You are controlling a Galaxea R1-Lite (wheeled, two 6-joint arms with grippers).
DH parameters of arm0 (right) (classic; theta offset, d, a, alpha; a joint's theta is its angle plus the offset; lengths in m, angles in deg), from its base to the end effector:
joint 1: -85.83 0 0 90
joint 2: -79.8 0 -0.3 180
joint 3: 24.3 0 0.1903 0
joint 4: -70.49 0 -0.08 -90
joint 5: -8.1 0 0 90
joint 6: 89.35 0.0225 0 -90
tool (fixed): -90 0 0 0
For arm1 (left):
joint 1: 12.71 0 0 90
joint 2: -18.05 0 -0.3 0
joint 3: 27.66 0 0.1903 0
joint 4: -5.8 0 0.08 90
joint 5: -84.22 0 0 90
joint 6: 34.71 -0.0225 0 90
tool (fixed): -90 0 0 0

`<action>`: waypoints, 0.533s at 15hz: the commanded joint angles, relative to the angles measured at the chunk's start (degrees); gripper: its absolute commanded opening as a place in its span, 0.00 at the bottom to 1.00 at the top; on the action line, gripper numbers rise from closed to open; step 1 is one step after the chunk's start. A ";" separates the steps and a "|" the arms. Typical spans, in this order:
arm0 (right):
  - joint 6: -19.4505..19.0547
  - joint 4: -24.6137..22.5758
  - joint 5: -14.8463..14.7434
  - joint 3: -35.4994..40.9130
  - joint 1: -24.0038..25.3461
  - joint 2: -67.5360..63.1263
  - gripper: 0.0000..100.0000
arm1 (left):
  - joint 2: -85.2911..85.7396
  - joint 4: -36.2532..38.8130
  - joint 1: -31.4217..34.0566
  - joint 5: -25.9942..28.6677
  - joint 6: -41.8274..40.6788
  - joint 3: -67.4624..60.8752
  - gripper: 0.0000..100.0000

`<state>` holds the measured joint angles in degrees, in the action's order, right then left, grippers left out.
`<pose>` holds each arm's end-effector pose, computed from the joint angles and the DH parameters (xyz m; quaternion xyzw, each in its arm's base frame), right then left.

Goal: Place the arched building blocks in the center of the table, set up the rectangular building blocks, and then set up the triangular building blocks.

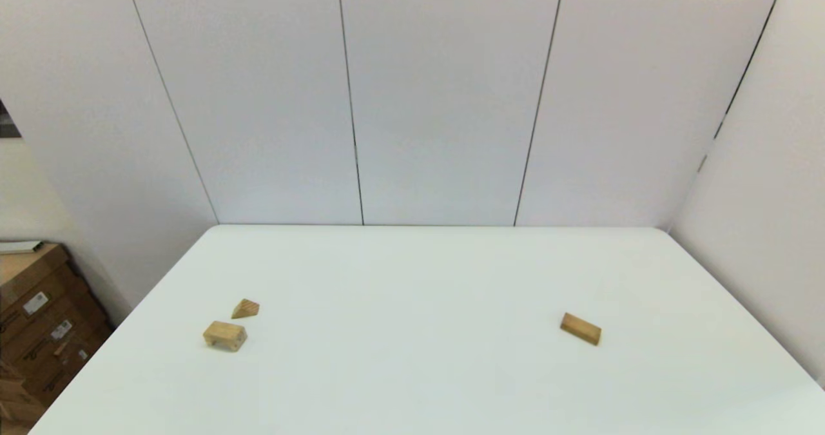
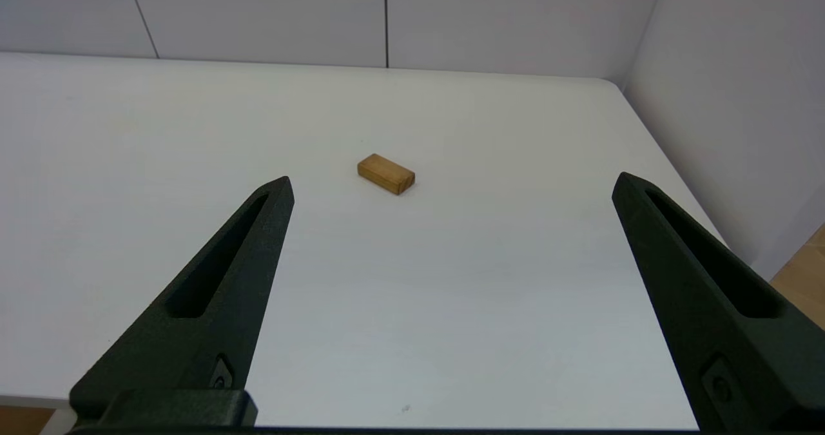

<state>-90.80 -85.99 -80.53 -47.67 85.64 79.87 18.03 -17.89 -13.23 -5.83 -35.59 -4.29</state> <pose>-0.0229 0.0006 0.0752 -0.0126 0.0006 0.0103 0.9999 -0.0228 0.0002 0.0749 0.0077 0.0029 -0.0041 1.0000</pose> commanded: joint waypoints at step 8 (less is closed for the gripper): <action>-0.04 0.02 0.04 0.09 0.01 0.01 1.00 | -0.06 -0.02 0.00 -0.04 0.00 0.00 1.00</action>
<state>-90.82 -85.96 -80.53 -47.67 85.64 79.87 18.03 -17.92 -13.23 -5.85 -35.59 -4.29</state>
